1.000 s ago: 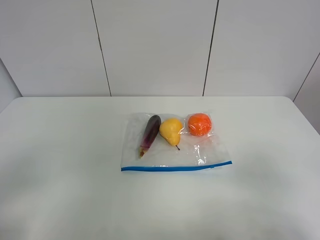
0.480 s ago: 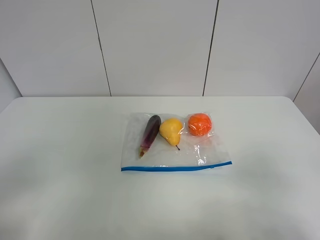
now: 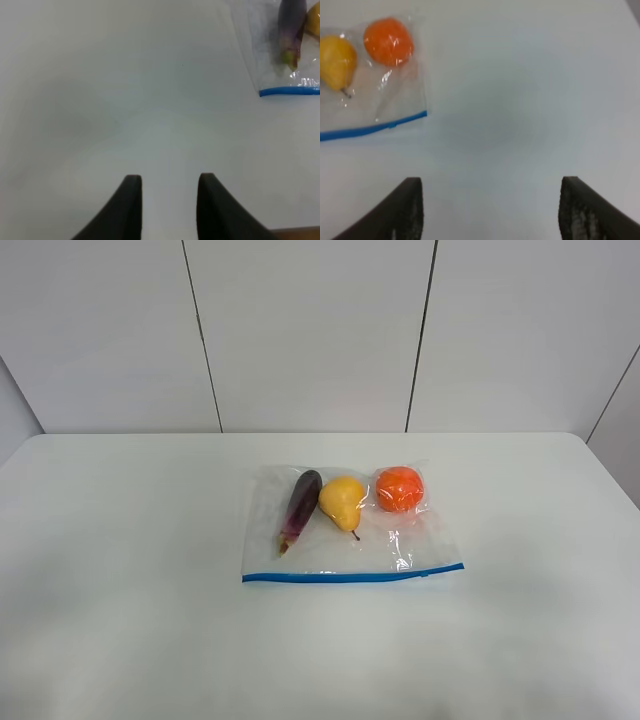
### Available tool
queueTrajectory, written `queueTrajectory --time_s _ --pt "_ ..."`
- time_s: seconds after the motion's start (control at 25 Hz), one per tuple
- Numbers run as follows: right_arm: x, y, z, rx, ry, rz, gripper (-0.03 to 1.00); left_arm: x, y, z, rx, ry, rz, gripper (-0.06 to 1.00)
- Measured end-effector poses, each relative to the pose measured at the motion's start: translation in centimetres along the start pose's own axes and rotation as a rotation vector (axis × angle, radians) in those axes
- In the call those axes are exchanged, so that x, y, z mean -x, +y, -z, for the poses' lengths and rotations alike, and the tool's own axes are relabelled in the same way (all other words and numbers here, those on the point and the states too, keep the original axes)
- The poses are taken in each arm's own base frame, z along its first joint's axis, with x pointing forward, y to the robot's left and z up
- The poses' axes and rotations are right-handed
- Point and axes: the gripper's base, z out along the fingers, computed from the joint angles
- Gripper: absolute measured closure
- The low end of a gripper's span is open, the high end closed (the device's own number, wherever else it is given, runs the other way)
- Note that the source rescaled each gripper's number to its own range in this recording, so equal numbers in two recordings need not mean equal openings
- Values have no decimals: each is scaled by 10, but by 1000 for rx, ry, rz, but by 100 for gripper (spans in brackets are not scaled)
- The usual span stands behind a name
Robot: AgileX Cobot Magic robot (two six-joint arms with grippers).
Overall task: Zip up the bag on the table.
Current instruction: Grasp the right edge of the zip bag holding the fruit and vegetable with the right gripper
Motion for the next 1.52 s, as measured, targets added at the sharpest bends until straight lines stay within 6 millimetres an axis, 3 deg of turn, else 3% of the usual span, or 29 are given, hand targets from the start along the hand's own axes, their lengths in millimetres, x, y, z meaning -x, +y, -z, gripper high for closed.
queueTrajectory --time_s 0.32,0.6,0.76,0.92,1.16,1.52 --pt "53 3 -30 -5 85 -7 20 0 0 0 0 0 0 32" --pt "112 6 -81 7 158 0 20 0 0 0 0 0 0 32" --pt "130 14 -121 83 259 -25 20 0 0 0 0 0 0 32" --pt "132 23 -165 179 358 -96 20 0 0 0 0 0 0 32" --pt "117 29 -215 245 495 -165 22 0 0 0 0 0 0 32" --pt "92 -4 -266 214 618 -275 27 0 0 0 0 0 0 32"
